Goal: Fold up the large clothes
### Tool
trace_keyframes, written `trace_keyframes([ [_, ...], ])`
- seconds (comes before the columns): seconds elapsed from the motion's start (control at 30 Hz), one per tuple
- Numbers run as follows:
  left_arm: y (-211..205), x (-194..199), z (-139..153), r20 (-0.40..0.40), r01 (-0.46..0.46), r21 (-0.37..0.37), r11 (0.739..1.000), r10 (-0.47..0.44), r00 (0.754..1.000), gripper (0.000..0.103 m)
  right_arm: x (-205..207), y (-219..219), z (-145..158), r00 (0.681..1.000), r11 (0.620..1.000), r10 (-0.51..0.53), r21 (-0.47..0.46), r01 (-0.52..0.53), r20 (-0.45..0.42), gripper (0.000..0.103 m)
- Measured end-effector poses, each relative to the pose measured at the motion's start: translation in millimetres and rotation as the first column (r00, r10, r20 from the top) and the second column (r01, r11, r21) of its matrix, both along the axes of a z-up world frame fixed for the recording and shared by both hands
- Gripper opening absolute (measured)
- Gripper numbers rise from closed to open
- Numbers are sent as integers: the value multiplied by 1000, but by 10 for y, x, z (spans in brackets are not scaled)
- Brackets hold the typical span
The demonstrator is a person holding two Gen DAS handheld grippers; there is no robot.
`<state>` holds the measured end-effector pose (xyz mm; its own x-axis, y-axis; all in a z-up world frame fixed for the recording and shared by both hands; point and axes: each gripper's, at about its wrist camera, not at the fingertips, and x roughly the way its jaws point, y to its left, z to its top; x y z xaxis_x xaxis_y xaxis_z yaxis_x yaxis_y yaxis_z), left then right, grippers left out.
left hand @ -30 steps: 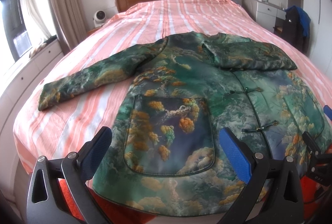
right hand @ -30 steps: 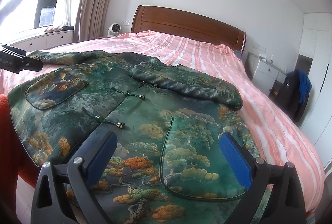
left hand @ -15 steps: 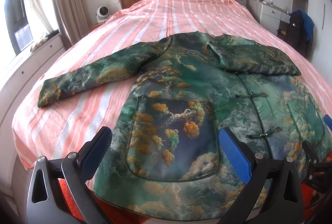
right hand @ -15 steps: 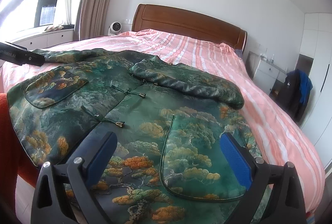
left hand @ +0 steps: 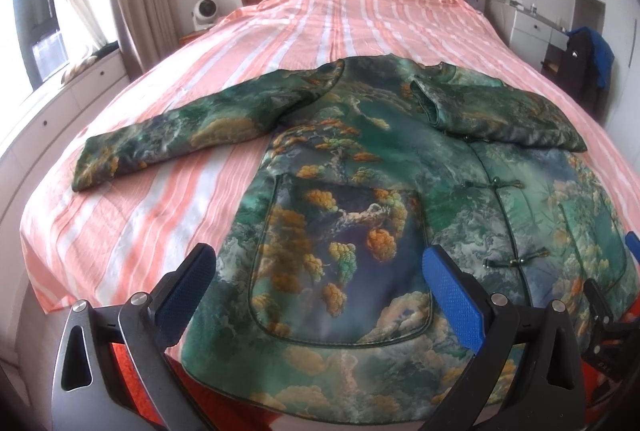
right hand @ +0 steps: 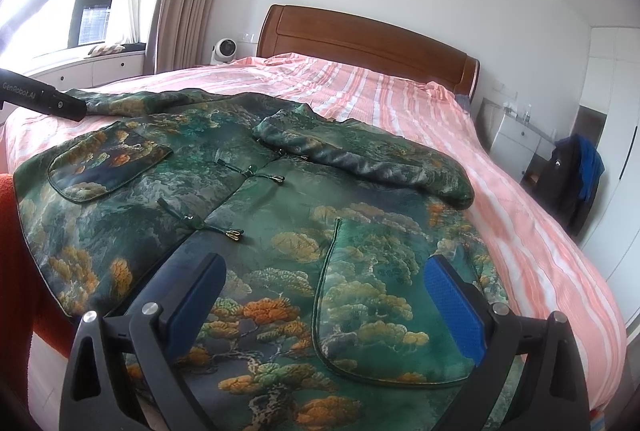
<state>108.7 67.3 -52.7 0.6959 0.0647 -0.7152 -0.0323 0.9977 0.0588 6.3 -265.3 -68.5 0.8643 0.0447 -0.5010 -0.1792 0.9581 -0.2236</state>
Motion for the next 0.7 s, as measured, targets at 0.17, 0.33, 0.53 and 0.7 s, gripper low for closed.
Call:
trace_keyframes([
  [0.17, 86, 113, -9, -42, 8, -23, 1000, -9, 999, 103, -16, -5, 12, 1000, 1000, -1, 4, 1, 4, 99],
  [0.33, 621, 453, 59, -104, -103, -176, 979, 86, 991, 103, -56, -57, 60, 1000, 1000, -9, 13, 9, 25, 99],
  [0.53, 1839, 979, 35, -202, -297, -453, 840, 228, 953, 103, -43, -66, 69, 1000, 1000, -17, 13, 17, 25, 99],
  [0.7, 2883, 1359, -288, -318, -511, -569, 644, 401, 859, 103, -66, 7, 80, 999, 1000, -3, -8, 4, 42, 99],
])
